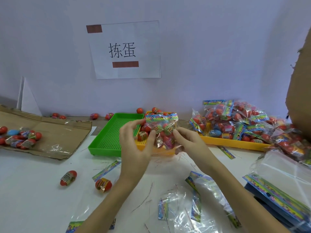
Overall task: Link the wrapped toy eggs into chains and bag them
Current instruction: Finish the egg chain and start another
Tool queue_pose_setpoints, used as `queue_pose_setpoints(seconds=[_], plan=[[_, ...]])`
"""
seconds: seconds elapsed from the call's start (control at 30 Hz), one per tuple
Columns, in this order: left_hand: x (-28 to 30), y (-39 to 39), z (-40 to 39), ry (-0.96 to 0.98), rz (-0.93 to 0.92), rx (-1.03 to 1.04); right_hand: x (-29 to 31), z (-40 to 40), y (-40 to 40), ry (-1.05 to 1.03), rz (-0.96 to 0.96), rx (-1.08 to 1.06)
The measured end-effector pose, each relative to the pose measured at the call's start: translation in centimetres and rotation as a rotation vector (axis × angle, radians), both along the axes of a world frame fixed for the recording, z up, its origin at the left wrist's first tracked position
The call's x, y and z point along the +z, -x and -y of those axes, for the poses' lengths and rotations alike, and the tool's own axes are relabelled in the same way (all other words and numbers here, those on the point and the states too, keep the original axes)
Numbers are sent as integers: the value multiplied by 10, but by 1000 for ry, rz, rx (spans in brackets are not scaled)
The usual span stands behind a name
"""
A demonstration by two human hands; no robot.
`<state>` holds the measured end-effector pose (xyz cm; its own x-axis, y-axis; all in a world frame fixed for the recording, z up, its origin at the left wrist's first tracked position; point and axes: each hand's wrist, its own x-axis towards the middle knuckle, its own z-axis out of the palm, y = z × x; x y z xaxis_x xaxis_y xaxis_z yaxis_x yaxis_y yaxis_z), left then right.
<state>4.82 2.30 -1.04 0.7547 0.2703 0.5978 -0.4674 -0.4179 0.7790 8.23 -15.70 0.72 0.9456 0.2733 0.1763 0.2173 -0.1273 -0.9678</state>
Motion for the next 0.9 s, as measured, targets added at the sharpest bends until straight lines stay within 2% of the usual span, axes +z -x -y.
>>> queue_pose_setpoints(seconds=[0.1, 0.13, 0.2, 0.3, 0.37, 0.47, 0.57, 0.63, 0.73, 0.8, 0.9], plan=[[4, -7, -10, 419, -297, -207, -1, 3, -2, 16, -26, 34], [4, -8, -13, 495, -350, -236, 0, 3, -1, 17, -27, 49], [1, -11, -18, 494, -359, -230, 0, 2, 0, 14, -27, 72], [-2, -13, -22, 362, -298, -162, 1, 3, 1, 144, 9, 105], [-2, -14, -22, 366, -306, -148, 2, 7, 0, 179, 1, 139], [1, -11, -22, 387, -316, -177, 11, 20, -3, 28, 52, -8], [6, -6, -21, 184, -316, -284, 20, 36, -10, -372, 68, -359], [9, -1, -17, -83, -332, -457, 20, 43, -13, -611, -28, -395], [6, 9, -8, -503, -377, -801, 12, 41, -14, -622, -164, -440], [-2, 14, -2, -720, -393, -949, 8, 38, -14, -599, -229, -448], [-14, 16, 5, -810, -336, -948, 6, 35, -17, -472, -256, -447]])
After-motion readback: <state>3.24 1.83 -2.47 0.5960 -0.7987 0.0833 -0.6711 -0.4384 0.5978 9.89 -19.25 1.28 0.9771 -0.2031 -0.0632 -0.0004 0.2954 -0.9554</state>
